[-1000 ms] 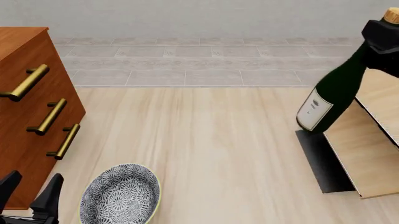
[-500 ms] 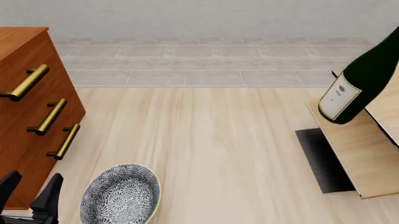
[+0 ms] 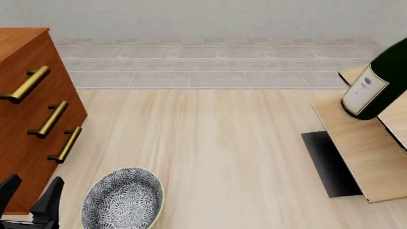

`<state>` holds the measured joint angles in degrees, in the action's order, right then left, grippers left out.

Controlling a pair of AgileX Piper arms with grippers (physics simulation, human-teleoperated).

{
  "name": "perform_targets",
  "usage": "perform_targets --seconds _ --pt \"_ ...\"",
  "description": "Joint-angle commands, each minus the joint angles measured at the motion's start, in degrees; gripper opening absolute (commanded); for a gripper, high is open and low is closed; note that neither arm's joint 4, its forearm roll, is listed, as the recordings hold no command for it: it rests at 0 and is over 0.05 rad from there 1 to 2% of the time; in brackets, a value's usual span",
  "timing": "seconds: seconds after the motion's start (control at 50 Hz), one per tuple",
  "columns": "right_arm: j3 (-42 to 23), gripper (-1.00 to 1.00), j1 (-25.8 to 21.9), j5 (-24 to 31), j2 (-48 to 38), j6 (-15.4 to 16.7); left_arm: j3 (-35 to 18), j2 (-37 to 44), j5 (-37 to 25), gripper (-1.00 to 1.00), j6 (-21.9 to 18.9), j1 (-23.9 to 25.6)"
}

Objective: Put the wine bottle on the wine rack.

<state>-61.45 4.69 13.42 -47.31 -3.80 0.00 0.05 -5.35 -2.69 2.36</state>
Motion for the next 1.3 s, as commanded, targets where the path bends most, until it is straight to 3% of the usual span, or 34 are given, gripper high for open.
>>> perform_targets --seconds 0.02,0.82,1.3 --pt "-1.23 -1.0 2.78 0.47 -0.06 -1.76 0.0 0.01 -0.08 1.0 -0.01 0.01" --pt "-1.75 -1.0 10.41 0.51 -1.66 -3.57 0.0 -0.02 -0.34 1.0 -0.11 -0.19" --pt "-0.15 -1.0 13.45 -1.5 -2.64 -7.74 0.0 -0.03 -0.59 1.0 -0.18 -0.31"
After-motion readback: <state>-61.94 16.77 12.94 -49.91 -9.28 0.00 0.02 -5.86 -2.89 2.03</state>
